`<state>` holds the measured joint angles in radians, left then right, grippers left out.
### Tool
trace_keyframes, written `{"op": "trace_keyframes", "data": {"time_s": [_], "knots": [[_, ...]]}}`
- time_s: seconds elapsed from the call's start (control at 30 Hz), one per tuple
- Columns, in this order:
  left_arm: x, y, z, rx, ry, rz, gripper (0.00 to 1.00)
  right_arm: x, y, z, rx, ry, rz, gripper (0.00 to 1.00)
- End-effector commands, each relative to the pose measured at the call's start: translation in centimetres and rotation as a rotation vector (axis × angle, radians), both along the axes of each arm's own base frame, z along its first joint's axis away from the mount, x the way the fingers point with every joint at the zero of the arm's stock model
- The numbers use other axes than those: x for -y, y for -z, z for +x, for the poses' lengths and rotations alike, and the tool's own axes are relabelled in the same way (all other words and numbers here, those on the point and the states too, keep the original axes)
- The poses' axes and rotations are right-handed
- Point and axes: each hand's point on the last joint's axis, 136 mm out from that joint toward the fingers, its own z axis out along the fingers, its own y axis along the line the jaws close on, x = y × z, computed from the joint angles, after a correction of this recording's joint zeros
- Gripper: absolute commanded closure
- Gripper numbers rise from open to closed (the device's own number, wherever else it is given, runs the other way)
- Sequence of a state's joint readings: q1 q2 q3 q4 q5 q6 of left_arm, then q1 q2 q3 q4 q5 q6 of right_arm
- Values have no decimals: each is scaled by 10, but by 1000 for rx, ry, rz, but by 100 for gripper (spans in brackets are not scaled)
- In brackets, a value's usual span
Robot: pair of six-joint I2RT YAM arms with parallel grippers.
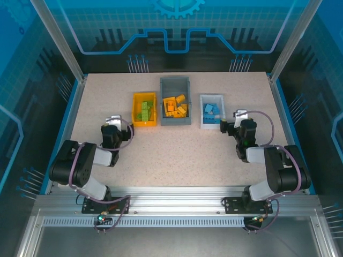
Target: Sort the legos into containers by color
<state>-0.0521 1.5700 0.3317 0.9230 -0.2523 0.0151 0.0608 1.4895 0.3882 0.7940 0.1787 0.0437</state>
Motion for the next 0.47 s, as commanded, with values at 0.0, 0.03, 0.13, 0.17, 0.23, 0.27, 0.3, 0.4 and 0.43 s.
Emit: {"op": "trace_keyframes", "data": {"time_s": [0.0, 0.03, 0.13, 0.17, 0.23, 0.27, 0.3, 0.4, 0.43], "knots": [[0, -25, 15, 70, 36, -75, 1, 0, -4, 4, 12, 15, -17, 0], [0, -23, 15, 57, 36, -77, 1, -1, -4, 5, 13, 15, -17, 0], [1, -23, 15, 59, 37, -68, 1, 0, -4, 5, 14, 17, -17, 0], [1, -24, 16, 65, 37, -66, 1, 0, -4, 5, 13, 16, -18, 0], [0, -24, 15, 63, 34, -66, 1, 0, -4, 5, 13, 16, -17, 0], [1, -24, 16, 62, 37, -67, 1, 0, -4, 5, 12, 16, -18, 0], [1, -24, 16, 62, 35, -67, 1, 0, -4, 5, 12, 16, -18, 0], [1, -24, 16, 62, 35, -67, 1, 0, -4, 5, 10, 17, -18, 0], [1, -24, 15, 62, 37, -67, 1, 0, -4, 5, 10, 16, -18, 0]]}}
